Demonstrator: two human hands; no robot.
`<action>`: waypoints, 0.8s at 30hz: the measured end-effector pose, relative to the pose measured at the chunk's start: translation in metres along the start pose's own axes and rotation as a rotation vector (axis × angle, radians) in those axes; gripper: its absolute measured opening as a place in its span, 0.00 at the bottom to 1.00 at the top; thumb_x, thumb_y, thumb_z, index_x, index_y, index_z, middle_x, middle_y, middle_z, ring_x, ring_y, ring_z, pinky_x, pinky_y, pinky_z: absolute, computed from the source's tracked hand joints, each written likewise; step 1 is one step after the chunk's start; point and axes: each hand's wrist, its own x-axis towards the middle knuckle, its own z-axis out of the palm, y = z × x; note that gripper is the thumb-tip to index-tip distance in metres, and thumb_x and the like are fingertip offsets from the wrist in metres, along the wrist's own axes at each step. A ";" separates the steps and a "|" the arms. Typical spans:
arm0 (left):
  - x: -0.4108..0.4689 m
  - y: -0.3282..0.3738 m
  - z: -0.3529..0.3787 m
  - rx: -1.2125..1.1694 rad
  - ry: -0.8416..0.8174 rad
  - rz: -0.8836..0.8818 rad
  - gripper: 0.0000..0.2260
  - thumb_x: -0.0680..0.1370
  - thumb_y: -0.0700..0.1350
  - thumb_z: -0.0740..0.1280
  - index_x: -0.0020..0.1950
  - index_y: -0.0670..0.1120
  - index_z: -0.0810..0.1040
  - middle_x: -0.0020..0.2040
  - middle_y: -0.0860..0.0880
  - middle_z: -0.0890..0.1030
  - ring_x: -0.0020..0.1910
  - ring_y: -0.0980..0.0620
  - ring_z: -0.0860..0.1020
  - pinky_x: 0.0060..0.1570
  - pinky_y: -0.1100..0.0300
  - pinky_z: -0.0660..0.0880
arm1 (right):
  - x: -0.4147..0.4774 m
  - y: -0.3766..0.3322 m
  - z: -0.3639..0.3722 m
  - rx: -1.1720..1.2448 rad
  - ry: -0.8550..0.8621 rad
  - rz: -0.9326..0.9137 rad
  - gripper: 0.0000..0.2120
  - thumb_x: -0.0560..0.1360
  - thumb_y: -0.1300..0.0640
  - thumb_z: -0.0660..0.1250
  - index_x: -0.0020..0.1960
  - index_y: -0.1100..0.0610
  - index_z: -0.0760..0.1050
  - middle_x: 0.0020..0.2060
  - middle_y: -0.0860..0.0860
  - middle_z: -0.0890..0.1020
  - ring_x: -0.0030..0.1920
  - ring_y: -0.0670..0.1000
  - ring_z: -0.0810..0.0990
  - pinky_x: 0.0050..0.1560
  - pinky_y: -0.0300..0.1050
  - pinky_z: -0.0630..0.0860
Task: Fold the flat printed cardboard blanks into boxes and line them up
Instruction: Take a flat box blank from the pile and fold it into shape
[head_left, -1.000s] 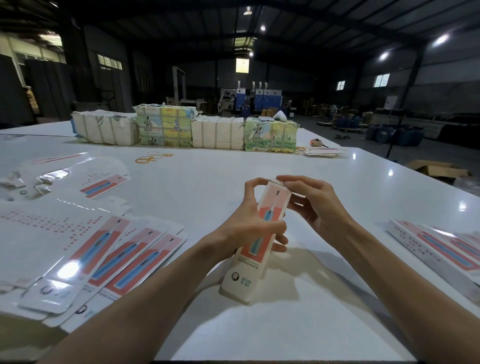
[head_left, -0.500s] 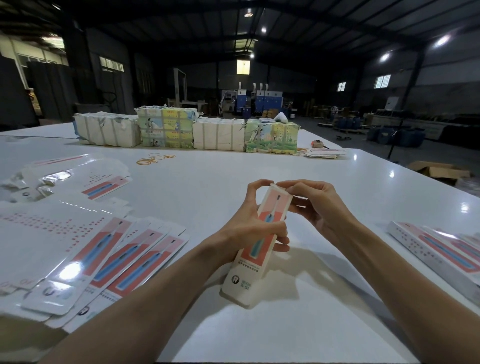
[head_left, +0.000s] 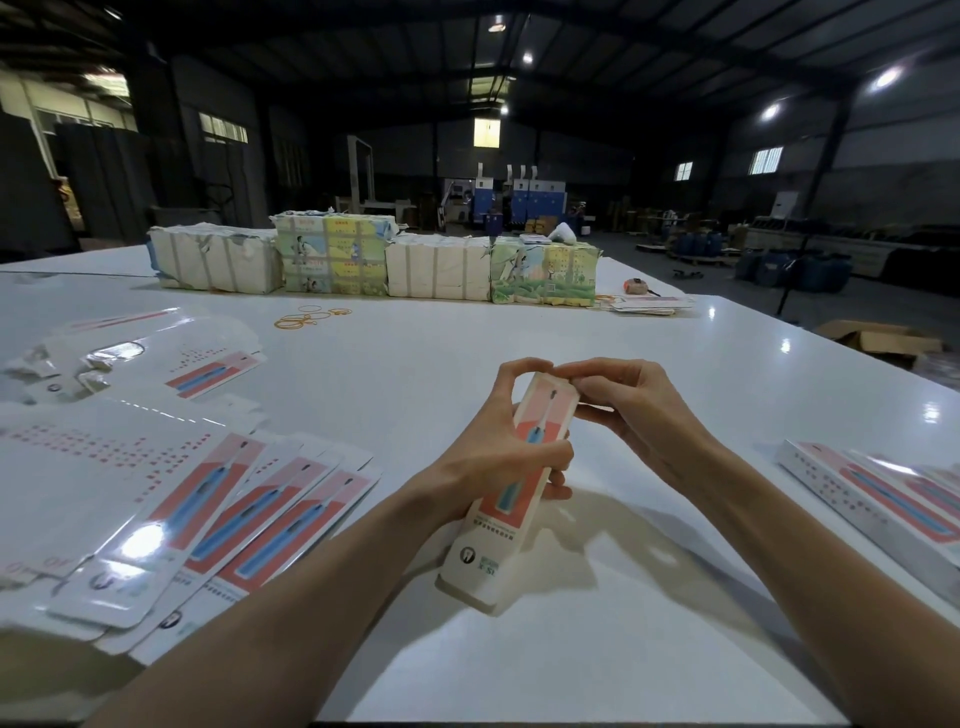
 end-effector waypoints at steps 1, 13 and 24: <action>0.000 0.000 -0.001 -0.009 0.003 -0.011 0.39 0.72 0.39 0.77 0.70 0.68 0.61 0.56 0.42 0.78 0.42 0.43 0.87 0.40 0.52 0.85 | 0.000 0.001 0.001 -0.007 -0.021 0.000 0.15 0.84 0.67 0.62 0.56 0.59 0.87 0.54 0.55 0.88 0.58 0.54 0.87 0.52 0.49 0.85; 0.000 -0.001 -0.004 -0.142 0.049 -0.063 0.38 0.73 0.37 0.77 0.69 0.65 0.60 0.56 0.39 0.78 0.42 0.43 0.87 0.45 0.46 0.86 | -0.004 0.011 0.015 0.092 0.015 -0.025 0.08 0.80 0.63 0.71 0.58 0.61 0.85 0.55 0.56 0.88 0.57 0.59 0.87 0.55 0.51 0.85; 0.009 -0.012 -0.001 -0.295 0.133 -0.072 0.36 0.76 0.41 0.78 0.69 0.66 0.59 0.61 0.40 0.80 0.47 0.41 0.88 0.47 0.48 0.86 | -0.009 0.024 0.039 -0.297 0.172 -0.153 0.16 0.85 0.58 0.66 0.71 0.50 0.76 0.65 0.49 0.79 0.64 0.47 0.81 0.55 0.38 0.82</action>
